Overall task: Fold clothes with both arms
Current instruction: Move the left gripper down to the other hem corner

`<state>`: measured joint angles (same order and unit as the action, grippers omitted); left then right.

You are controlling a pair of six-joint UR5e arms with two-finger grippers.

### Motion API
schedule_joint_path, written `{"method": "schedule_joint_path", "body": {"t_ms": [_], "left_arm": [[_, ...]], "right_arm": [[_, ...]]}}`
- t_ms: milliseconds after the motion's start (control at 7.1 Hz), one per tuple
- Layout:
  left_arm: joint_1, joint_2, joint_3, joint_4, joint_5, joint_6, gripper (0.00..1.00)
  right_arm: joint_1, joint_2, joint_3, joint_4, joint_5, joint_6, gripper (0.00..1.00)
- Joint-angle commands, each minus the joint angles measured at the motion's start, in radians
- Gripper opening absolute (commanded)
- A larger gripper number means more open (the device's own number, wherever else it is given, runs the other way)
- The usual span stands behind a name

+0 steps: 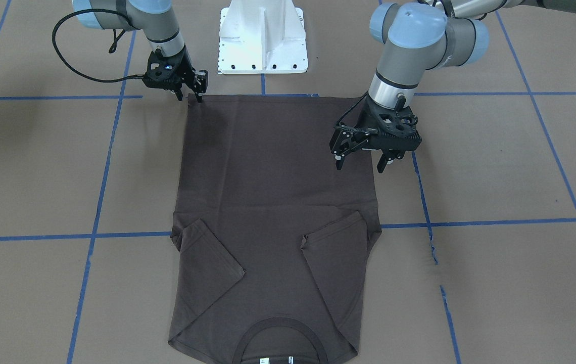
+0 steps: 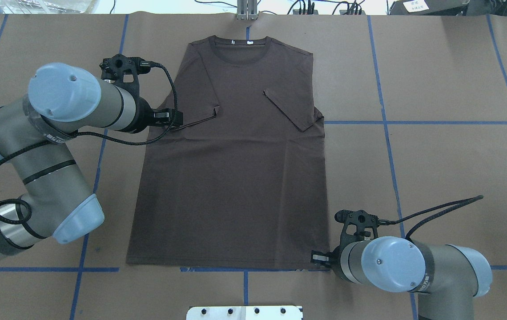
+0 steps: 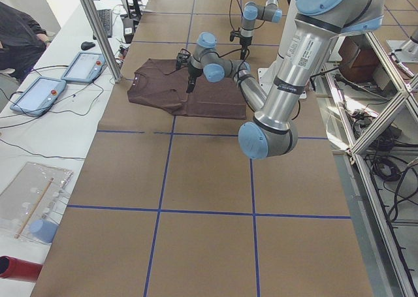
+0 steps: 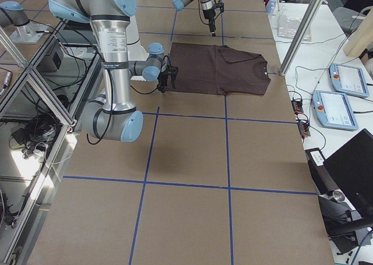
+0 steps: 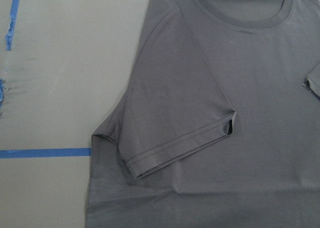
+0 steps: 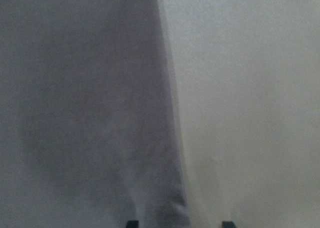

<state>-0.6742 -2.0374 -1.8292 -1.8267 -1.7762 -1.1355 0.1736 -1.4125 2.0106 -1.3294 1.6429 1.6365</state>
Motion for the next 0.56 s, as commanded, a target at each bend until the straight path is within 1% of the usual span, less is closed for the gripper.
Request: {"method": "schedule_joint_path", "body": {"t_ms": [0,141,282,423], "left_arm": [[-0.001,-0.001,-0.002,0.001,0.000,-0.001,1.00],[0.001,-0.001,-0.002,0.001,0.000,-0.001,1.00],[0.001,-0.001,-0.002,0.001,0.001,-0.001,1.00],[0.001,-0.001,-0.002,0.001,0.000,-0.001,1.00]], "right_arm": [[0.000,0.000,-0.001,-0.001,0.002,-0.001,0.27],[0.000,0.000,0.000,-0.001,0.005,-0.001,0.06],[0.001,-0.002,0.000,-0.001,0.011,-0.001,0.00],[0.001,-0.002,0.000,0.001,0.011,-0.001,0.00]]}}
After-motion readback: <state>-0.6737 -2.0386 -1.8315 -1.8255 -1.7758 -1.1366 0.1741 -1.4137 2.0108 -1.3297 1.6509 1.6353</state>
